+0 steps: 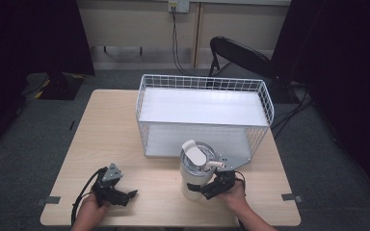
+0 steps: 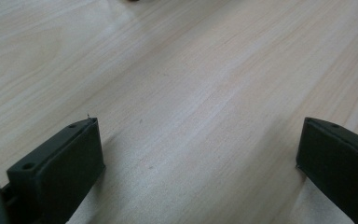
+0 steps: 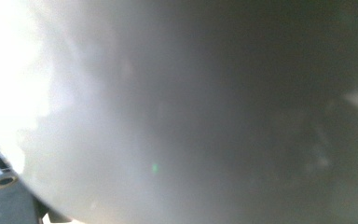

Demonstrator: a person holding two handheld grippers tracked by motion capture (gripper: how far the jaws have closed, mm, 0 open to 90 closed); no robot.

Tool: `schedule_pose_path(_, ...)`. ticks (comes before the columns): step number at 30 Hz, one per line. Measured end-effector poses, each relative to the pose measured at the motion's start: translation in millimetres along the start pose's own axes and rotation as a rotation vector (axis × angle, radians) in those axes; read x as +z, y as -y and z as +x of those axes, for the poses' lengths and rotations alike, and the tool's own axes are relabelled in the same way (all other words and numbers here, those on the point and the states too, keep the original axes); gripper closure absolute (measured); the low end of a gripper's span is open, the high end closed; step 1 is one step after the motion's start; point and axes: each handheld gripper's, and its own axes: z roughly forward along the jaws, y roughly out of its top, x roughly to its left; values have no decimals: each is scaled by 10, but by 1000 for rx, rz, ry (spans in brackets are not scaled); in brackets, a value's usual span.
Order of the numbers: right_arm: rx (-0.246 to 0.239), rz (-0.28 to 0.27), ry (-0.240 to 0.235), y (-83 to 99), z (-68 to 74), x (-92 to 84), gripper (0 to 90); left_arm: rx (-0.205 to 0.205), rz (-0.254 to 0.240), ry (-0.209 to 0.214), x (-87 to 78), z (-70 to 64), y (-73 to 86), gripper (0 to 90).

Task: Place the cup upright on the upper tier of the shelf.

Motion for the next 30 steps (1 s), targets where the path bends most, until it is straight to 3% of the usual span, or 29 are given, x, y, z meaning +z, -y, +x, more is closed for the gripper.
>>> schedule_pose_path(6, -23, -11, 10, -60, 15, -71, 88, 0, 0, 0, 0, 0, 0, 0)
schedule_pose_path(16, -13, -56, 27, -278, -20, -261, 92, -1, -1, 0, 0, -1, 0, 0)
schedule_pose_path(30, -11, -68, 41, -577, -109, -446, 94, 0, -1, 0, 0, 0, 0, 0)
